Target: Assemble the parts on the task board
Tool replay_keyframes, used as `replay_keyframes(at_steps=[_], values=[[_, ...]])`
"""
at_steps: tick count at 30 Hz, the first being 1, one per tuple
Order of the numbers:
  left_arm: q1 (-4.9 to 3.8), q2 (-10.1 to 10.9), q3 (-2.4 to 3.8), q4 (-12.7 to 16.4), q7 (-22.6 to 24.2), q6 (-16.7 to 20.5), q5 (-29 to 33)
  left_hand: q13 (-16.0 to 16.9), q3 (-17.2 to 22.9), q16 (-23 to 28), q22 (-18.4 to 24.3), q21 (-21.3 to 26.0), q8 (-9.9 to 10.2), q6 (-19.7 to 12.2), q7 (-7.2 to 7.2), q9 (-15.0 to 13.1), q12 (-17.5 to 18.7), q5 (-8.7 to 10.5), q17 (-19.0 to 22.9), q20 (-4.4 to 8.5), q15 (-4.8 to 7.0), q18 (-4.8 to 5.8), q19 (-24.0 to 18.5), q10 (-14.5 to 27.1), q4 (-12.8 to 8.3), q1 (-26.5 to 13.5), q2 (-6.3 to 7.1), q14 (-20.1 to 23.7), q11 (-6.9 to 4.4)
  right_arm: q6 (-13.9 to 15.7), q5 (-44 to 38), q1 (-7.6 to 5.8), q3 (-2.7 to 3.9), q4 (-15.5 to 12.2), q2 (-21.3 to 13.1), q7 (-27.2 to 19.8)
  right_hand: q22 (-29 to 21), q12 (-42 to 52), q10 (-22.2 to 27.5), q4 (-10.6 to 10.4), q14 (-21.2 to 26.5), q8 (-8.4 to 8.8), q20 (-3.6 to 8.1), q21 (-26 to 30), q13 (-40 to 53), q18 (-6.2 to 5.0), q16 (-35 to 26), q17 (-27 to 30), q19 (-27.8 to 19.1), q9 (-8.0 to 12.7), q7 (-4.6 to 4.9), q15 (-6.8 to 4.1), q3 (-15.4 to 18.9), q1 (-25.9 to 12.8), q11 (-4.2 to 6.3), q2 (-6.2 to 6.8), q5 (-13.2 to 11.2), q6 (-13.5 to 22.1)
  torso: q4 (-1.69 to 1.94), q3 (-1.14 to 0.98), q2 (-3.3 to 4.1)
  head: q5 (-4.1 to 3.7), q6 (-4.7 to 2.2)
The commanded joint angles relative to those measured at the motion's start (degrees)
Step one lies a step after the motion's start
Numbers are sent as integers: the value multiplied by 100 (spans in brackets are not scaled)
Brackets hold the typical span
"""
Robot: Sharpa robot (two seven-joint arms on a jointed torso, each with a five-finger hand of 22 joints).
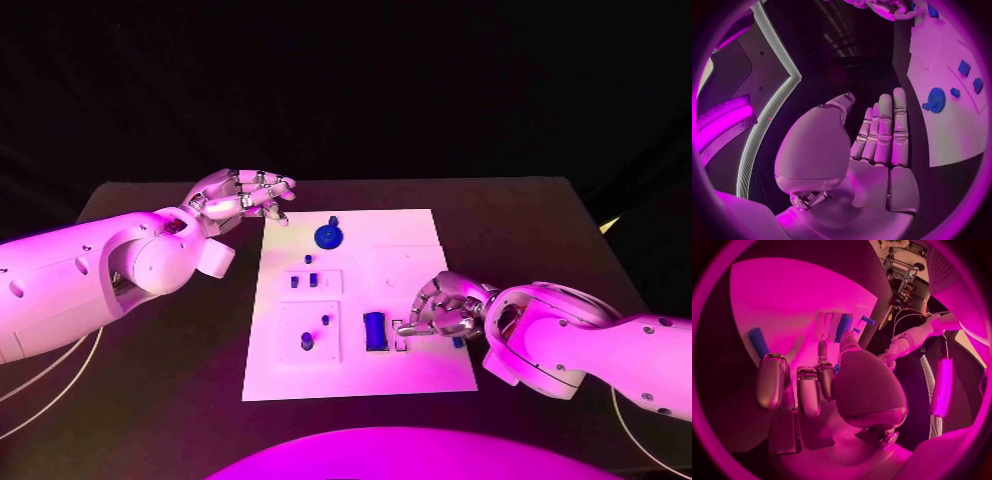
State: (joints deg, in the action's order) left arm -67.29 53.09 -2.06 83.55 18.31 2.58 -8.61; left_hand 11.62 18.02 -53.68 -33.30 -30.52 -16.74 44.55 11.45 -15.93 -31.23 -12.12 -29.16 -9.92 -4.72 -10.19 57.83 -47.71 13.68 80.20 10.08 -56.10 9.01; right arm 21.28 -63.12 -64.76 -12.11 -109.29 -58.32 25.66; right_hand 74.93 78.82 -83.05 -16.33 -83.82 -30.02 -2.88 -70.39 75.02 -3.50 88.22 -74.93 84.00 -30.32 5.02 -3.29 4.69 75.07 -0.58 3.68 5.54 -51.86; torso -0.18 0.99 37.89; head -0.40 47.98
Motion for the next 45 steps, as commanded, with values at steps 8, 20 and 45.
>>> replay_keyframes(at_steps=[8, 20, 45], values=[[0, -52, 3, 14, 180, -83, 72, -5, -39, 23, 7, 23, -38, -21, 134, -7, -33, 2, 6, -15, -14, -23, 44, 44, 13, 46, 16, 44, -8, 1, -89, -139, -4, -52, -673, -417, 1090, -43, 34, 33, -522, 28, -12, -52, 607, 39, -10, -1050, 158, 3, 13, 26, -21, 102, -19, 23, 25, 48, -1, 5, 0, -119, -8], [0, -77, 3, 13, 186, -77, 78, -5, -39, 23, 7, 23, -38, -21, 134, -7, -33, 2, 6, -15, -14, -23, 44, 44, 13, 46, 16, 44, -8, -176, -975, 155, -33, -110, -1025, -54, 1104, -11, 8, -19, -526, 6, -22, -115, 632, 48, -2, -1070, 174, -17, 1, 30, 22, 54, -16, 4, -15, -38, 0, -1, 9, -171, -23], [0, -65, 0, 0, 117, -118, 74, -7, -55, 23, 15, 35, -43, -20, 132, -7, -40, 0, 12, -14, -14, -24, 53, 41, 25, 61, 11, 46, -10, -193, -1307, 354, -55, 56, -804, 285, 1106, 1, -12, 15, -526, -49, -2, -124, 642, 47, -4, -1066, 179, -60, -53, -7, 33, 102, 31, -68, 1, -153, 9, -5, 8, -159, 50]])
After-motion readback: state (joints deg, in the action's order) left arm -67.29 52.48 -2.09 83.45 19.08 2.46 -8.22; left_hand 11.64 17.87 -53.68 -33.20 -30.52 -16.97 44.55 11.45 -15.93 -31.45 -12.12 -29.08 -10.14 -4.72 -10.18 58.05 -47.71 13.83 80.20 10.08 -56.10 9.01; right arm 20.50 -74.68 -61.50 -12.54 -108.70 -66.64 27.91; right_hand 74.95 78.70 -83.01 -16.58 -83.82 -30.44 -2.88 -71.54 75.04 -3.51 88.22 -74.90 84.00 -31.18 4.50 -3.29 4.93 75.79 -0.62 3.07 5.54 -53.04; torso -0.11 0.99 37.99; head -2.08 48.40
